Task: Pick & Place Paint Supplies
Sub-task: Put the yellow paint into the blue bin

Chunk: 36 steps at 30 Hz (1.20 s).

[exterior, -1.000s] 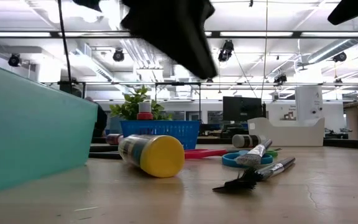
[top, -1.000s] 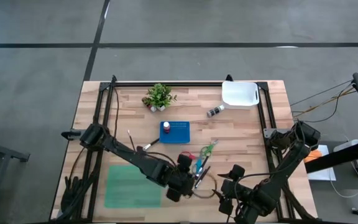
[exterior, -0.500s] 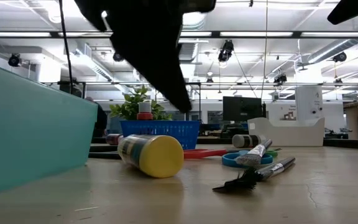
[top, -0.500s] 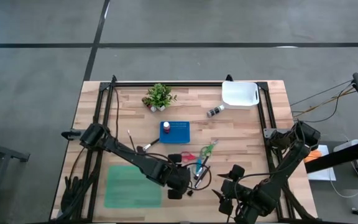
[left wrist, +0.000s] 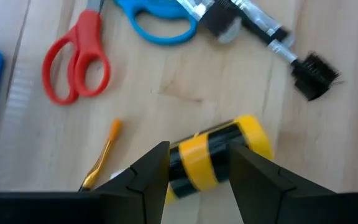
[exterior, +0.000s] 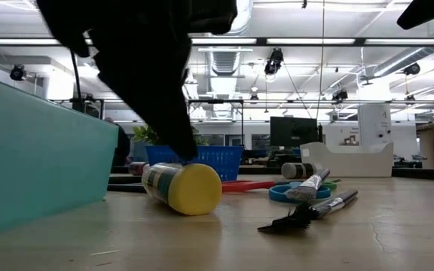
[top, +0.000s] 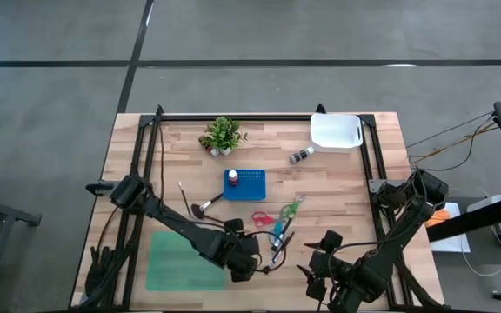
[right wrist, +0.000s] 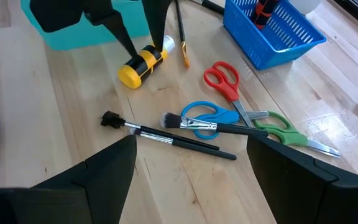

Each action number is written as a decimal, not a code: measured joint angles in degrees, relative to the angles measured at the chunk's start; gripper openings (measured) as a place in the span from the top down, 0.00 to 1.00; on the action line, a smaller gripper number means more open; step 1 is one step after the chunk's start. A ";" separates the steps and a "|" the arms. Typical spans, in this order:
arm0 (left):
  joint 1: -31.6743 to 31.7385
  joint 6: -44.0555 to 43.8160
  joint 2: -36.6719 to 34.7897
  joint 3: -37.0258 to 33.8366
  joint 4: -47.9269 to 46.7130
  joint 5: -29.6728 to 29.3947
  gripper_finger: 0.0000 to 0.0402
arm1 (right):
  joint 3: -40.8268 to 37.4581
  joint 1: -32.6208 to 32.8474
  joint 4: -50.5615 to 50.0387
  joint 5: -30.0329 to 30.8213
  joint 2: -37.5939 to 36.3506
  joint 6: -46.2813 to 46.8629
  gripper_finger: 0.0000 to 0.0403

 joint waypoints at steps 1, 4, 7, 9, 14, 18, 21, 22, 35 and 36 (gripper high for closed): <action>-0.19 -0.64 -0.01 0.00 -0.51 -0.24 0.59 | 0.01 0.01 -0.01 0.00 0.00 0.01 0.24; -0.69 -2.03 0.00 -0.05 -1.53 -0.50 0.59 | 0.00 0.02 0.01 0.00 0.00 0.07 0.24; -1.22 -2.46 0.00 -0.09 -2.33 -0.52 0.59 | 0.00 0.02 0.01 0.00 0.00 0.11 0.24; -1.41 -2.59 0.00 -0.07 -2.81 -0.56 0.59 | 0.00 0.02 0.03 0.00 0.00 0.18 0.24; -1.67 -4.62 -0.02 -0.09 -6.54 -0.50 0.59 | 0.00 0.02 0.07 0.00 0.00 0.37 0.24; -2.18 -5.52 0.00 -0.09 -8.67 0.64 0.59 | 0.00 0.02 0.09 0.00 0.00 0.33 0.24; -2.53 -6.48 -0.01 -0.09 -10.38 2.08 0.59 | 0.00 0.02 0.18 0.00 0.00 0.35 0.24; -2.69 -6.57 -0.02 -0.09 -10.78 2.48 0.59 | 0.00 0.02 0.24 0.00 0.00 0.35 0.24; -4.45 -3.14 -0.02 0.26 -12.65 11.23 0.59 | 0.00 0.02 0.36 0.00 0.00 0.33 0.24; -4.61 -2.89 -0.02 0.36 -12.66 12.38 0.59 | 0.00 0.02 0.39 0.00 0.00 0.33 0.24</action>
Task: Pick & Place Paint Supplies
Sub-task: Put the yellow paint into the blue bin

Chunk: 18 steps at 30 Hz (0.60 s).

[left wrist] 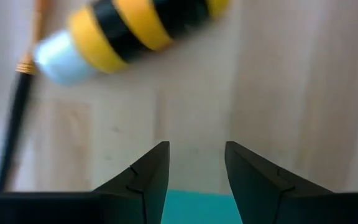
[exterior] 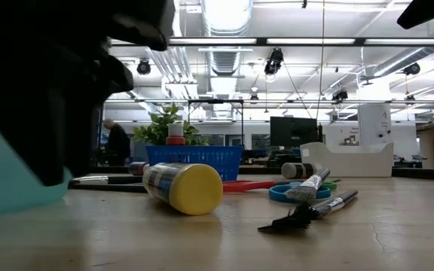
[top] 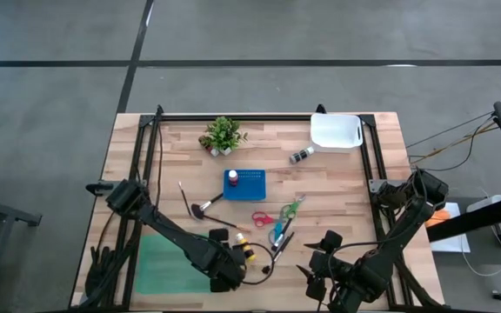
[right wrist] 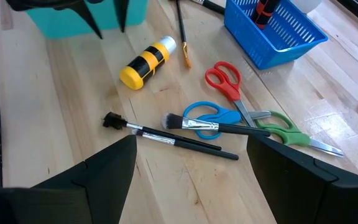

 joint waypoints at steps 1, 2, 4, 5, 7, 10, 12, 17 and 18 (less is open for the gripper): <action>-0.18 0.28 0.00 0.06 0.08 1.05 0.59 | 0.00 0.00 0.02 0.00 0.00 0.00 0.24; -0.37 0.65 0.00 0.06 0.24 1.95 0.59 | 0.00 0.00 0.03 0.00 0.00 -0.01 0.24; -0.79 1.00 0.00 0.07 0.51 3.25 0.59 | 0.02 0.00 0.03 0.00 0.00 -0.04 0.24; -0.96 1.04 0.00 0.08 0.62 3.35 0.59 | 0.00 0.00 0.03 0.00 0.00 -0.24 0.24; -1.04 2.02 -0.21 0.08 1.44 3.06 0.59 | 0.00 0.00 0.03 0.00 0.00 -0.24 0.24; -1.04 5.33 -0.92 0.08 4.07 0.17 0.59 | 0.00 0.00 0.04 0.00 0.00 -0.56 0.24; -0.94 9.24 -1.67 0.08 6.69 -1.61 0.59 | 0.00 0.00 0.07 0.00 0.00 -0.59 0.24; -1.52 29.13 -2.40 0.03 12.31 -8.36 0.59 | 0.00 0.00 0.09 -0.41 0.00 -0.46 0.24; -1.58 33.06 -2.40 -0.21 13.24 -9.40 0.59 | 0.00 0.00 0.07 -0.47 0.00 -0.45 0.24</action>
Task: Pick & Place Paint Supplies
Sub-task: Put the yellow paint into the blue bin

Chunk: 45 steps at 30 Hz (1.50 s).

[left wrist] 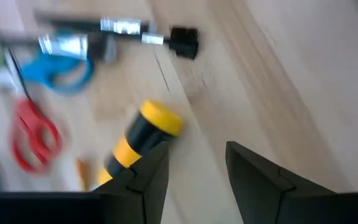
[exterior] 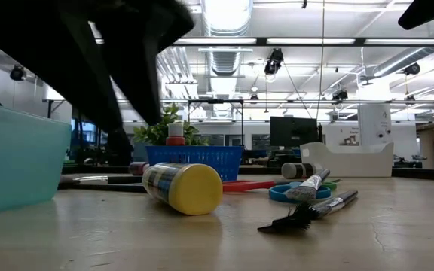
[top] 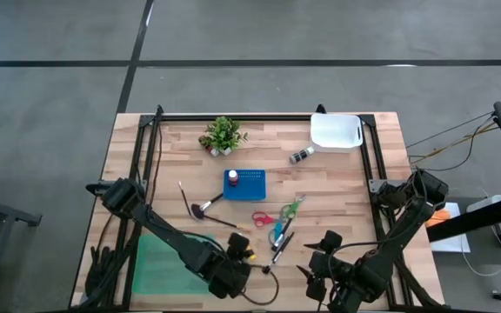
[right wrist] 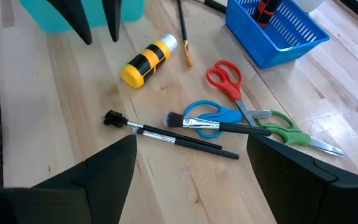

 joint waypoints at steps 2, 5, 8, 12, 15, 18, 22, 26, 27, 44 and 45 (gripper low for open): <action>0.01 5.73 0.28 -0.47 1.23 -1.02 0.58 | 0.01 0.00 0.01 -0.17 0.00 0.01 0.24; 0.86 11.27 1.12 -1.83 1.65 -3.20 0.52 | 0.00 0.00 0.04 -0.72 0.00 -0.14 0.24; 2.07 14.27 1.38 -2.38 1.47 -4.11 0.43 | 0.02 0.00 0.03 -1.00 0.00 -0.14 0.24; 2.69 17.79 1.66 -2.66 5.25 -4.86 0.34 | 0.02 0.00 0.07 -1.13 0.00 -0.14 0.24; 3.18 19.09 1.88 -2.86 5.04 -4.27 0.33 | 0.02 0.00 0.04 -1.17 0.00 -0.11 0.24; 3.43 19.07 1.86 -2.92 4.86 -2.53 0.34 | 0.02 0.00 0.07 -1.17 0.00 -0.05 0.24; 3.19 17.93 1.86 -2.81 5.21 -2.48 0.39 | 0.02 0.00 0.09 -1.17 0.00 -0.14 0.24; 3.17 16.20 1.86 -2.79 5.96 -2.28 0.42 | 0.02 0.00 0.07 -1.17 0.00 -0.16 0.24; 3.17 15.80 1.86 -2.79 6.07 -2.26 0.42 | 0.02 0.00 0.09 -1.17 0.00 -0.16 0.24; 3.87 9.98 2.64 0.91 5.24 -1.16 0.42 | 0.02 0.00 0.20 -1.13 0.00 -0.13 0.24; 4.20 10.36 3.41 0.90 5.64 -0.89 0.42 | 0.02 0.00 0.17 -1.13 0.00 -0.14 0.24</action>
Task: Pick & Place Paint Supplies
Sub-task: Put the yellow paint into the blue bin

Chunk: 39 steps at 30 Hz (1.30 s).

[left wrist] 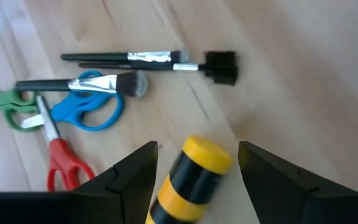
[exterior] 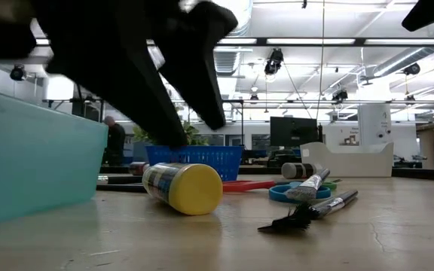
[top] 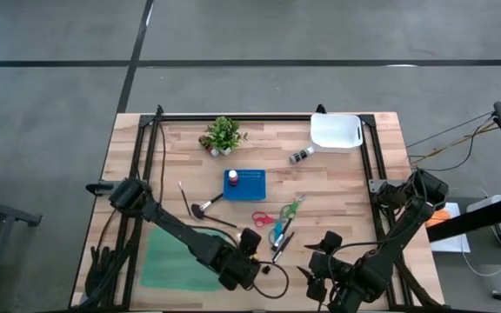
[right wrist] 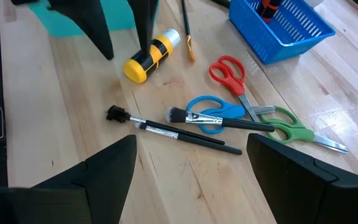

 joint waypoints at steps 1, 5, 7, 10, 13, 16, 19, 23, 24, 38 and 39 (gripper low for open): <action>0.17 0.76 0.73 -0.01 0.55 0.05 0.42 | 0.00 0.00 0.00 0.02 0.00 0.00 0.24; 0.68 2.94 2.86 0.49 1.14 -0.17 0.42 | 0.00 0.00 -0.04 0.07 0.00 -0.02 0.24; 1.05 2.29 3.27 0.68 1.11 -0.10 0.42 | 0.00 0.00 -0.04 0.07 0.00 0.00 0.24; 1.51 2.02 3.34 0.22 0.51 -0.35 0.42 | 0.00 0.00 -0.08 0.07 0.00 0.04 0.24; 1.51 0.96 3.17 0.25 0.36 -0.40 0.42 | 0.00 0.00 -0.09 0.07 0.00 0.02 0.24; 1.32 0.73 3.06 0.50 -0.86 -0.36 0.42 | 0.00 0.00 -0.07 0.07 0.00 0.00 0.24; 1.60 0.71 3.06 0.50 -1.68 -0.34 0.42 | 0.00 0.00 -0.07 0.07 0.00 0.00 0.24; 2.05 0.65 3.01 0.49 -1.83 0.70 0.42 | 0.00 0.00 -0.02 0.05 0.00 0.00 0.24; 2.17 0.62 3.01 0.48 -1.97 1.17 0.42 | 0.00 0.00 -0.02 0.07 0.00 0.00 0.24; 3.64 2.70 3.19 0.11 -2.69 4.84 0.42 | -0.02 0.00 0.00 0.04 0.00 -0.02 0.24; 3.69 2.72 3.19 0.11 -2.67 4.96 0.42 | -0.02 -0.02 0.00 0.04 0.00 -0.02 0.24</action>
